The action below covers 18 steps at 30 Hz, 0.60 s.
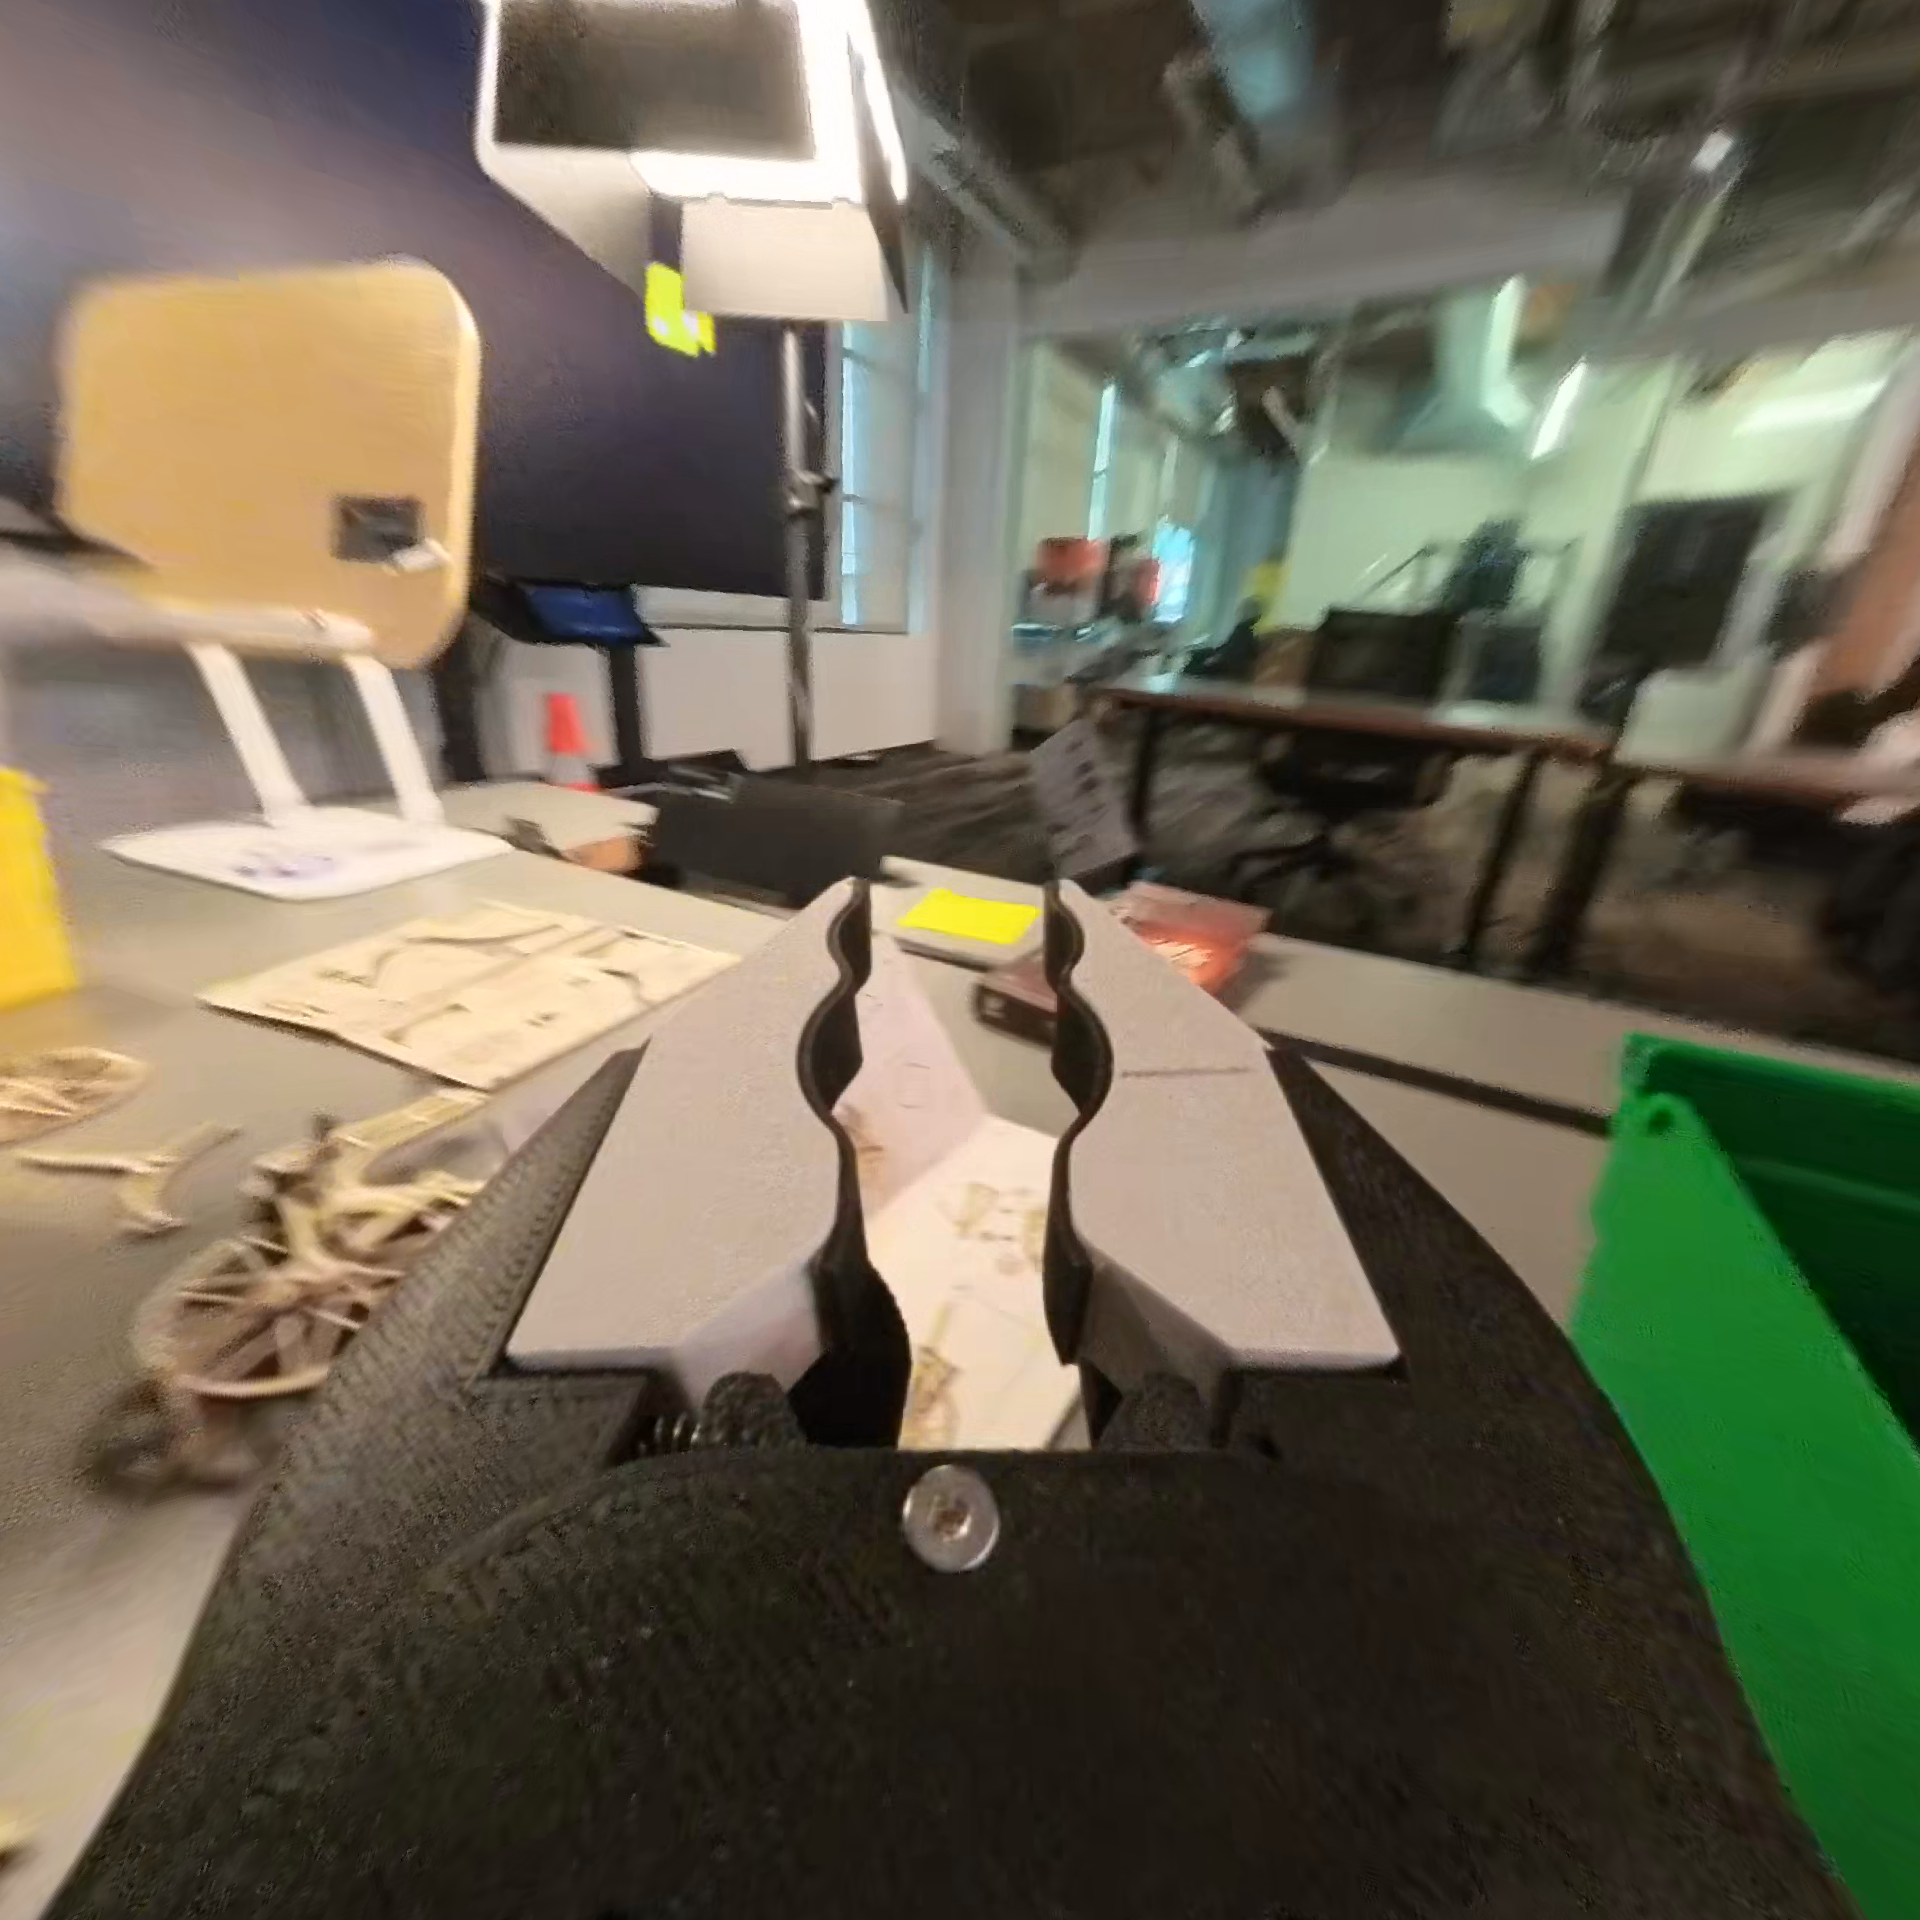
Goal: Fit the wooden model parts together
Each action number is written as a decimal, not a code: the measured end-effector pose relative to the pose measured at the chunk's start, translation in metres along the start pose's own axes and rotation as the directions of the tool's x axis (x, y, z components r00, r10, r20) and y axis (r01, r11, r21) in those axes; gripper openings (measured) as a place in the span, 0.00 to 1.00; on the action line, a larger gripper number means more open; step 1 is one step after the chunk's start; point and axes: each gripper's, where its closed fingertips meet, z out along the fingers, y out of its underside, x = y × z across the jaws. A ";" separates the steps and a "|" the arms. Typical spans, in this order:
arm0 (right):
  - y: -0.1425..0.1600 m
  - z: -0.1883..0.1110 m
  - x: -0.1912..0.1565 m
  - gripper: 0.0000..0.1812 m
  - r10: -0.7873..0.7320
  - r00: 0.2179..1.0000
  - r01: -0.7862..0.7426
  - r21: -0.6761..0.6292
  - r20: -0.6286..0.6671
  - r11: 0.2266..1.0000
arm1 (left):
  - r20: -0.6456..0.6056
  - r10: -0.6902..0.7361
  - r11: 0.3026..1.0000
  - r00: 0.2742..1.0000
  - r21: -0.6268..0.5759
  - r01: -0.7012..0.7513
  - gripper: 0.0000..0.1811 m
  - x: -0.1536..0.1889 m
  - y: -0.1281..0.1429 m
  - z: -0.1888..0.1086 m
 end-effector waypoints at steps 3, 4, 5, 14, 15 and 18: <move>0.023 0.007 -0.005 0.19 -0.156 0.988 0.156 -0.053 -0.007 0.986 | 0.173 -0.231 0.957 0.957 0.217 0.192 0.34 -0.012 0.001 -0.040; 0.026 0.009 -0.008 0.19 -0.187 0.982 0.187 -0.052 -0.001 0.981 | 0.202 -0.226 0.957 0.953 0.227 0.179 0.34 -0.009 0.009 -0.048; 0.027 0.010 -0.009 0.19 -0.217 0.976 0.217 -0.046 -0.001 0.975 | 0.231 -0.187 0.966 0.955 0.219 0.137 0.34 -0.004 0.019 -0.054; 0.019 0.008 -0.010 0.13 -0.296 0.955 0.296 -0.012 -0.032 0.955 | 0.237 -0.047 0.988 0.970 0.156 0.009 0.33 0.016 0.040 -0.051; 0.018 0.007 -0.010 0.12 -0.293 0.956 0.293 -0.007 -0.034 0.956 | 0.236 -0.059 0.986 0.970 0.163 0.021 0.33 0.015 0.039 -0.052; 0.015 0.004 -0.009 0.08 -0.289 0.956 0.290 0.010 -0.042 0.957 | 0.252 -0.106 0.982 0.962 0.181 0.061 0.33 0.007 0.039 -0.057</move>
